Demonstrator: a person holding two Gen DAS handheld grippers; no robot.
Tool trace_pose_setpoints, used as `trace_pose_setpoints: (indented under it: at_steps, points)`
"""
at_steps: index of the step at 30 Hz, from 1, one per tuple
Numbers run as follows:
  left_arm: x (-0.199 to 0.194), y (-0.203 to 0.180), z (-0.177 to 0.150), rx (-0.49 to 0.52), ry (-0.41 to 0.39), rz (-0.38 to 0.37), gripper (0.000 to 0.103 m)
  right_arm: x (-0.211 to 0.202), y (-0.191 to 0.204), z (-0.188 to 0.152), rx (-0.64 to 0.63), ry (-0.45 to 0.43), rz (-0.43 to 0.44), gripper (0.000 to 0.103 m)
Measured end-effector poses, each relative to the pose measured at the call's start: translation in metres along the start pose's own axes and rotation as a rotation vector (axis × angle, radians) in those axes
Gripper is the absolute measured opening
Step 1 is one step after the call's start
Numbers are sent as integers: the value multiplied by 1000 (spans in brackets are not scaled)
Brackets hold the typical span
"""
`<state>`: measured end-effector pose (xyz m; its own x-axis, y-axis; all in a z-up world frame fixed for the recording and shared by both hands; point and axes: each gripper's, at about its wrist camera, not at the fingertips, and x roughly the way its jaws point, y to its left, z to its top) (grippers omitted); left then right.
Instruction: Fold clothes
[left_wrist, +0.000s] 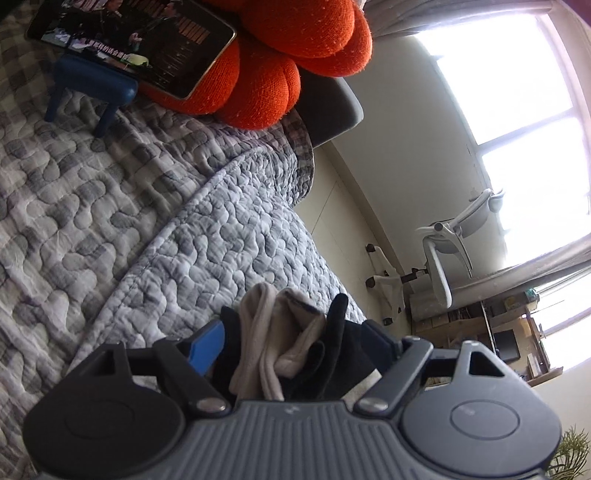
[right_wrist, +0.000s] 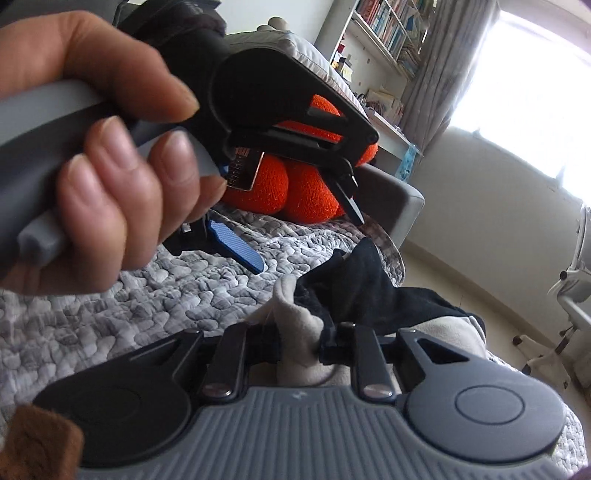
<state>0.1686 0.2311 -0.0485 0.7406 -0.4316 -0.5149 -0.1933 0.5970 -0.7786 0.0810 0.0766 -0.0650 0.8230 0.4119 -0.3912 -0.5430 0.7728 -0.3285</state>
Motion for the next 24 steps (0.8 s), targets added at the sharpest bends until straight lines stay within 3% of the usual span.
trace_pose_setpoints:
  at_steps: [4, 8, 9, 11, 14, 18, 24]
  points:
    - [-3, -2, 1, 23, 1, -13, 81, 6, -5, -3, -29, 5, 40, 21]
    - [-4, -5, -1, 68, 13, 0, 81, 4, 10, -13, -227, 27, 28, 26]
    - [-5, -6, -2, 76, 11, 6, 81, 1, 5, -10, -205, 28, 40, 27]
    - [-4, -9, -5, 97, 16, 14, 81, -7, -7, -2, -145, 28, 78, 41]
    - [-2, -17, -12, 145, 25, 27, 80, -25, -28, 11, -53, 24, 160, 49]
    - [-1, -22, -18, 190, 26, 71, 61, -48, -49, 17, -9, 15, 240, 49]
    - [-5, -30, -26, 252, 12, 100, 57, -36, -56, 14, 76, 73, 255, 33]
